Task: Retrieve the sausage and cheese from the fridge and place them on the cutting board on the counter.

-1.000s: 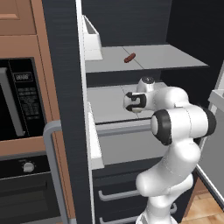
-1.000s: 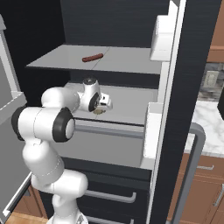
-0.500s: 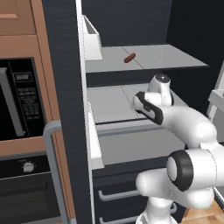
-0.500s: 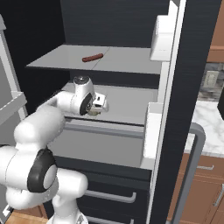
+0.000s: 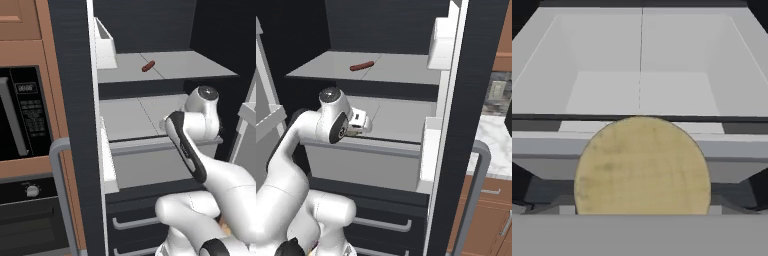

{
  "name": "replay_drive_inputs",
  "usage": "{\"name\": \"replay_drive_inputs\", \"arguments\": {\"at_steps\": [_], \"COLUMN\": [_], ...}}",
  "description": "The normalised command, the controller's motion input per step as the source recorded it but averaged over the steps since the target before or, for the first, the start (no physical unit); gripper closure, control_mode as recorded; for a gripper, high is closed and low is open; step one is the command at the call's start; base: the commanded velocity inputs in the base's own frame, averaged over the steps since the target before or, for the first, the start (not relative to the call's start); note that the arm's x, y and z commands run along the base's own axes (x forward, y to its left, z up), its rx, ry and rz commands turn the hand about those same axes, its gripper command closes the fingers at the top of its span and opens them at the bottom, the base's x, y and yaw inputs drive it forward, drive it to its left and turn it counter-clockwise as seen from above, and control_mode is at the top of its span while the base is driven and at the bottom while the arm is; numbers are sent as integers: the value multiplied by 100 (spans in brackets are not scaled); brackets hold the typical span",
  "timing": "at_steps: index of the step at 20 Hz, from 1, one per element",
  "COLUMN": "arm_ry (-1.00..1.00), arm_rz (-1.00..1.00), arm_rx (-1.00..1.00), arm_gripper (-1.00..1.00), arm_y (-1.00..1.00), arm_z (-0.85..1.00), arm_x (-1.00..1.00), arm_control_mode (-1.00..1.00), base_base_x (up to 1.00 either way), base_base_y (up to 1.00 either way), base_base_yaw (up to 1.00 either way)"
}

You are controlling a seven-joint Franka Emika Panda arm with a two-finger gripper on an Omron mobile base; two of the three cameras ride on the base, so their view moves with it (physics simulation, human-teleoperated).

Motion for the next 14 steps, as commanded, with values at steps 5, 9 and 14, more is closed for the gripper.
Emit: {"name": "replay_drive_inputs", "arguments": {"at_steps": [5,9,14], "arm_ry": [-4,-3,0], "arm_rz": [0,0,0], "arm_rx": [0,0,0], "arm_gripper": [100,100,100], "arm_y": [3,3,0], "arm_z": [28,9,0], "arm_x": [-73,-27,0], "arm_control_mode": [-100,-100,-100], "base_base_x": [0,0,0], "base_base_y": [0,0,0], "base_base_yaw": [0,0,0]}}
